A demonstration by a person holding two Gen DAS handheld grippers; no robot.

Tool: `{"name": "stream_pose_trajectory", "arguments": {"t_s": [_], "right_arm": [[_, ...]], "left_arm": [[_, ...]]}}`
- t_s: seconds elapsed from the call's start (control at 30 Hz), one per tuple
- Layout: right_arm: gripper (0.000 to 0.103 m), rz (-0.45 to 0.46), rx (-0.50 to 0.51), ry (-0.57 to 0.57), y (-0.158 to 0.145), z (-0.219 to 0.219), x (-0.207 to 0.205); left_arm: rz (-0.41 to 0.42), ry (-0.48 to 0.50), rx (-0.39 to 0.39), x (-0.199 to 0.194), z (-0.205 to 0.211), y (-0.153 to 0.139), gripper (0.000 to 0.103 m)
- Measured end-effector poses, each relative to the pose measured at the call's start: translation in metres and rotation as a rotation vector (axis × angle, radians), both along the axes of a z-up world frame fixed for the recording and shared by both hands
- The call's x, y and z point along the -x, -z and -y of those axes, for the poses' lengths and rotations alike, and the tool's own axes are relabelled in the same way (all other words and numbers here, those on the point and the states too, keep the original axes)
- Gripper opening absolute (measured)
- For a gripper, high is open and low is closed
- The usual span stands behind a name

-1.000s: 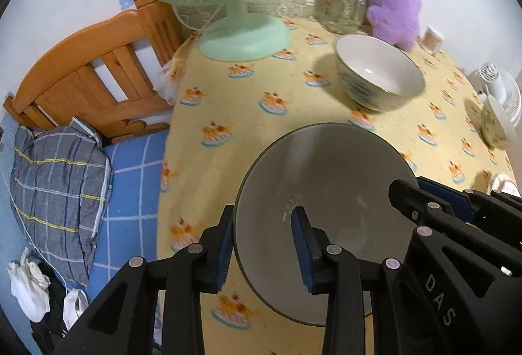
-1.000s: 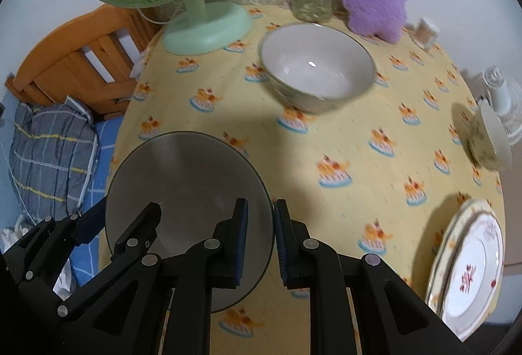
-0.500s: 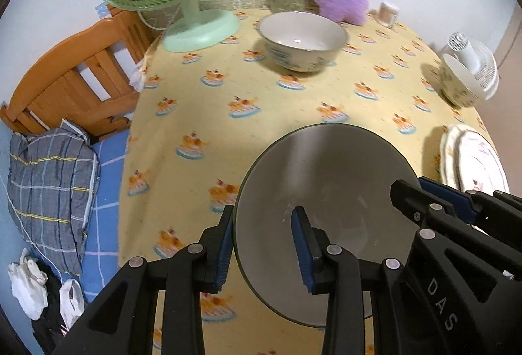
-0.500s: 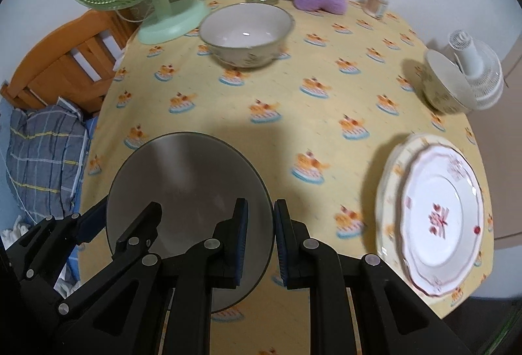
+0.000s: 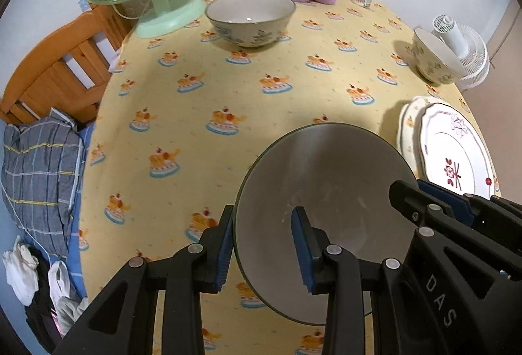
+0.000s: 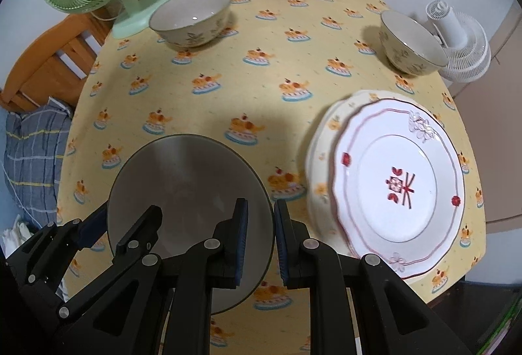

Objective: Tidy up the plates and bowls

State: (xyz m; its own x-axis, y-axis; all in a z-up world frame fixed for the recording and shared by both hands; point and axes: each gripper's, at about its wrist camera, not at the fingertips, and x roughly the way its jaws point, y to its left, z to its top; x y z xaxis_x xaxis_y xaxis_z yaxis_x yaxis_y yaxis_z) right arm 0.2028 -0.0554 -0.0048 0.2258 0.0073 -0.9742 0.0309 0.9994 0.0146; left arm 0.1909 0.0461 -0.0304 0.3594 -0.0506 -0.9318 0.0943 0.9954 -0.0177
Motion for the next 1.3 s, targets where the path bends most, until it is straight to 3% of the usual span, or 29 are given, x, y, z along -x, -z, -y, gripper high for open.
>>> {"name": "stream_pose_trajectory", "arguments": {"t_s": [0.67, 0.9, 0.97, 1.03, 1.2, 1.3], "right_arm": [[0.02, -0.02, -0.007, -0.044, 0.011, 0.022, -0.015], [0.021, 0.001, -0.021, -0.048, 0.008, 0.022, -0.002], [0.021, -0.001, -0.019, -0.041, 0.008, 0.022, -0.002], [0.022, -0.002, -0.029, -0.034, 0.008, 0.022, 0.0], [0.024, -0.009, -0.025, 0.015, 0.007, 0.024, 0.008], [0.038, 0.007, -0.011, 0.044, 0.003, 0.024, 0.014]], "left_arm": [[-0.013, -0.037, -0.027, -0.008, 0.025, 0.006, 0.034], [-0.01, -0.026, -0.02, 0.001, 0.025, 0.006, 0.04], [-0.007, -0.011, -0.004, 0.003, 0.025, 0.005, 0.048], [0.004, 0.0, -0.001, 0.005, 0.026, 0.002, 0.067], [0.023, 0.022, -0.017, 0.013, 0.021, -0.002, 0.075], [0.037, 0.026, -0.008, 0.016, 0.014, -0.006, 0.078]]}}
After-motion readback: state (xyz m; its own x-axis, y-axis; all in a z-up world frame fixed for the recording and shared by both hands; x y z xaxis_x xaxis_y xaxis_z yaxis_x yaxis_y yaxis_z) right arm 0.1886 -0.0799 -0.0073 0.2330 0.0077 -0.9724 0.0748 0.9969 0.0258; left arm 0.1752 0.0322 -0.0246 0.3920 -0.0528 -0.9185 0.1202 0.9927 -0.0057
